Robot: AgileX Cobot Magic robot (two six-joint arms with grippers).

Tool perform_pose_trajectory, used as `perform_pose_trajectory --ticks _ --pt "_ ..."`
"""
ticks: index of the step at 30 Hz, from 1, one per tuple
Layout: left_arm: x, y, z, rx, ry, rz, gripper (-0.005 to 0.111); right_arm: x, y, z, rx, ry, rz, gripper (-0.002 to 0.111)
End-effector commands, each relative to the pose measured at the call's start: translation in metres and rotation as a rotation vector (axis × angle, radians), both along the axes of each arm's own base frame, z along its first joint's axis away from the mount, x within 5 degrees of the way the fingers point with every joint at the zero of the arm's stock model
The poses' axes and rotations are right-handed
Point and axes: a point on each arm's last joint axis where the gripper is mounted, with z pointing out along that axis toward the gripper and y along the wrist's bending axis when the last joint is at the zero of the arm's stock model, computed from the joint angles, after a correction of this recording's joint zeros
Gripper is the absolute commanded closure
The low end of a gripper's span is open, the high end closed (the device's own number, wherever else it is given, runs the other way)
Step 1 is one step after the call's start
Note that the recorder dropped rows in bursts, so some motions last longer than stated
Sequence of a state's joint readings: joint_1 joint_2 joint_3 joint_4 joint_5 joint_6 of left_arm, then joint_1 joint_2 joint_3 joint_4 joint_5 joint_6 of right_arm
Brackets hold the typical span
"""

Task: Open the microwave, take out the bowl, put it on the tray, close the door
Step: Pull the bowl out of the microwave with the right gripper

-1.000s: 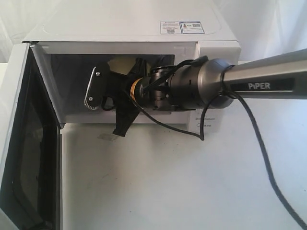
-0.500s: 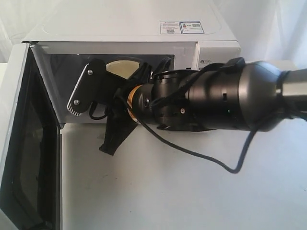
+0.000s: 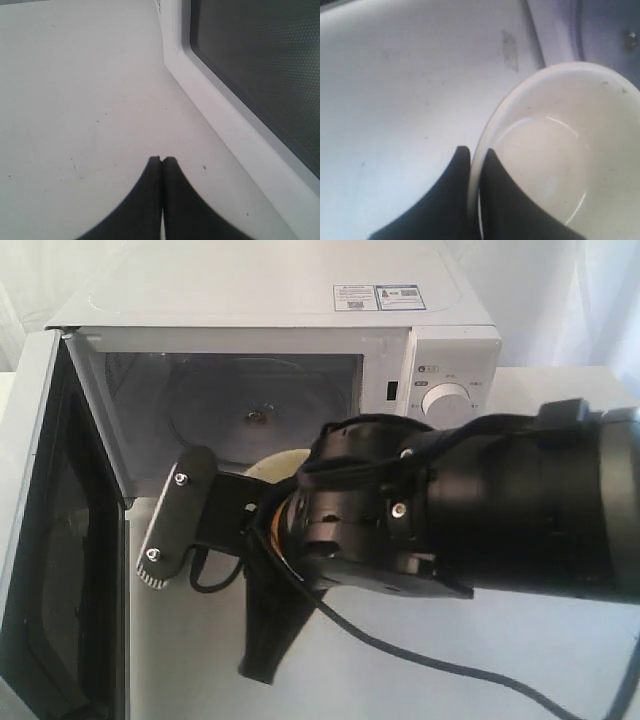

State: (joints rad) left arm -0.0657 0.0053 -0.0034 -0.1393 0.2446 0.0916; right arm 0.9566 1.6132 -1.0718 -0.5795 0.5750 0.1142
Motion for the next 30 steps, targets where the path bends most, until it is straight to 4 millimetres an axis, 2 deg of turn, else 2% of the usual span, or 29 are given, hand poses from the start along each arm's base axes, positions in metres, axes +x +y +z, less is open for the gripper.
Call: perform_pose_trajectory --ticks 1,5,8,10,13,19,23,30 --pt "0.000 0.000 -0.001 -0.006 0.001 0.000 0.107 -0.018 -0.025 0.011 -0.157 0.126 -0.037 0.108" --pt "0.000 0.000 -0.001 -0.006 0.001 0.000 0.107 -0.023 -0.056 0.021 -0.173 0.153 -0.191 0.108" --pt "0.000 0.000 -0.001 -0.006 0.001 0.000 0.107 -0.020 -0.092 0.021 -0.112 0.134 -0.390 0.108" --pt "0.000 0.000 -0.001 -0.006 0.001 0.000 0.107 -0.019 -0.115 0.011 -0.086 0.155 -0.496 0.108" --pt "0.000 0.000 -0.001 -0.006 0.001 0.000 0.107 -0.018 -0.133 -0.002 -0.093 0.177 -0.570 0.108" --pt "0.000 0.000 -0.001 -0.006 0.001 0.000 0.107 -0.011 -0.149 -0.024 0.001 0.179 -0.623 0.108" --pt "0.000 0.000 -0.001 -0.006 0.001 0.000 0.107 -0.008 -0.157 -0.036 -0.015 0.200 -0.656 0.108" --pt "0.000 0.000 -0.001 -0.006 0.001 0.000 0.107 -0.004 -0.155 -0.060 -0.023 0.233 -0.638 0.108"
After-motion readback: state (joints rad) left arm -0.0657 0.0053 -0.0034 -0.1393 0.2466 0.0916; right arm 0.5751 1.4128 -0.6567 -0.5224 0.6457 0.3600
